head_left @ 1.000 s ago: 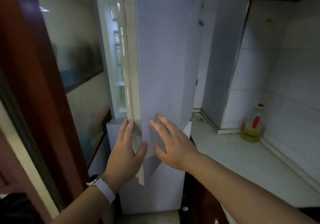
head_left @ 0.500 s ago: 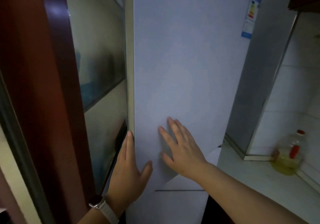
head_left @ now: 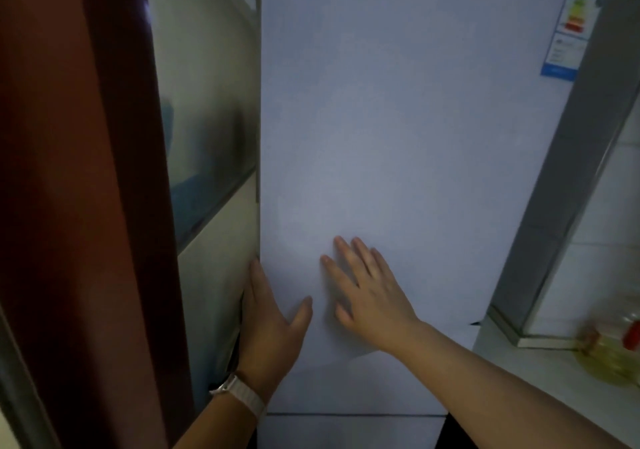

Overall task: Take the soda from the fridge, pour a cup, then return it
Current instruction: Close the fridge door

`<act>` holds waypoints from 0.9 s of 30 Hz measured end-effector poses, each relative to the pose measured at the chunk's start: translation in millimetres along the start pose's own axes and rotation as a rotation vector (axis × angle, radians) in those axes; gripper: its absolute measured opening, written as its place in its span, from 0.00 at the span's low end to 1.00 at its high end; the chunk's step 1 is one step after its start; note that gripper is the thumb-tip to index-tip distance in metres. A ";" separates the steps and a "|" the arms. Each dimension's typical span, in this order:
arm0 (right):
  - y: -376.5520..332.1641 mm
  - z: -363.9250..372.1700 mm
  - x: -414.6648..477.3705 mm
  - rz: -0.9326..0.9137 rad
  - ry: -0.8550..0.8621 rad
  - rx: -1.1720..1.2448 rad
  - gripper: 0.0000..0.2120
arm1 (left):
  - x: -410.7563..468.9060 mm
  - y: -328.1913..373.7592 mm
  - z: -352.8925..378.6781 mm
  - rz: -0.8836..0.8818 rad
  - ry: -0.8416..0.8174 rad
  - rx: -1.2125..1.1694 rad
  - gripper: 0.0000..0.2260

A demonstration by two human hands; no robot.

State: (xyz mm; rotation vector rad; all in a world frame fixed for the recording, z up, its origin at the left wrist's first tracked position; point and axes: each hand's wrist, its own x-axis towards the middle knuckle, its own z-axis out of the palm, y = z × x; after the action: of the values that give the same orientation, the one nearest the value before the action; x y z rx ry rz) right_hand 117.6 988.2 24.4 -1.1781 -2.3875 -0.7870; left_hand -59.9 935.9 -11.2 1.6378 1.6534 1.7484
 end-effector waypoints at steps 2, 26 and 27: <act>3.4 11.3 8.9 -0.006 0.011 -0.008 0.40 | 12.8 -1.8 7.1 -0.037 0.022 -0.023 0.48; 50.4 115.8 95.3 -0.134 0.282 0.013 0.34 | 144.1 -73.4 65.6 0.133 0.160 0.020 0.43; 50.4 117.2 95.8 -0.132 0.297 0.012 0.34 | 144.1 -75.0 67.3 0.135 0.159 0.035 0.44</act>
State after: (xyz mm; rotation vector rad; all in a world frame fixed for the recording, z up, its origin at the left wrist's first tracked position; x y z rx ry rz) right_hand 93.4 1144.1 1.0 -0.8386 -2.2337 -0.9175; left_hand -93.5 1108.5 -11.6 1.7011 1.6845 1.9719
